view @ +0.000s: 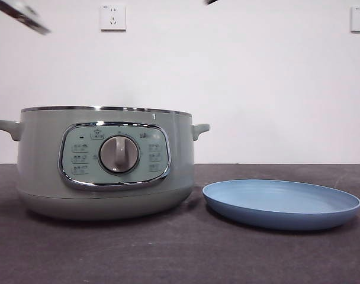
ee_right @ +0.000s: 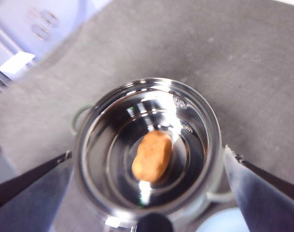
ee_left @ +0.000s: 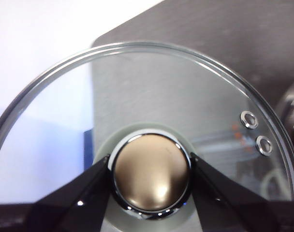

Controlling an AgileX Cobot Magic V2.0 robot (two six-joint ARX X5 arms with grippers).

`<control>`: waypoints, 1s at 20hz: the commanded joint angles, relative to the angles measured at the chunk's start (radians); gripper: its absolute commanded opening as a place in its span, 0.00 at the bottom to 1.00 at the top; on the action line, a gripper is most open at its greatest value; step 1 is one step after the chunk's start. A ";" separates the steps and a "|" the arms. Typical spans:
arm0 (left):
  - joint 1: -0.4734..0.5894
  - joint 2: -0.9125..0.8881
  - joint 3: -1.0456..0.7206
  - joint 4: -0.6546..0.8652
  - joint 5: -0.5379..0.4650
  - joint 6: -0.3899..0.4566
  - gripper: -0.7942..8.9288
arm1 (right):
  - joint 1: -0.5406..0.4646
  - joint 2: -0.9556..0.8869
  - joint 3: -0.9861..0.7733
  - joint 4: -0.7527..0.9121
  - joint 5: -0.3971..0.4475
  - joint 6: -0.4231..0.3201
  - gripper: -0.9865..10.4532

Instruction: Take the potato out from the steamer,put the potato on the plate,close the lid

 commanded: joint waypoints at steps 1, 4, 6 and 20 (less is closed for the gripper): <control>0.066 -0.042 0.015 -0.049 -0.019 -0.018 0.07 | 0.054 0.114 0.088 -0.019 0.058 0.001 0.71; 0.134 -0.063 0.015 -0.049 -0.010 -0.028 0.07 | 0.105 0.244 0.163 -0.020 0.070 -0.002 0.71; 0.163 -0.066 0.015 -0.049 0.030 -0.036 0.07 | 0.136 0.313 0.172 -0.014 0.093 -0.002 0.71; 0.187 -0.066 0.015 -0.046 0.145 -0.036 0.07 | 0.188 0.596 0.172 -0.050 0.198 -0.032 0.61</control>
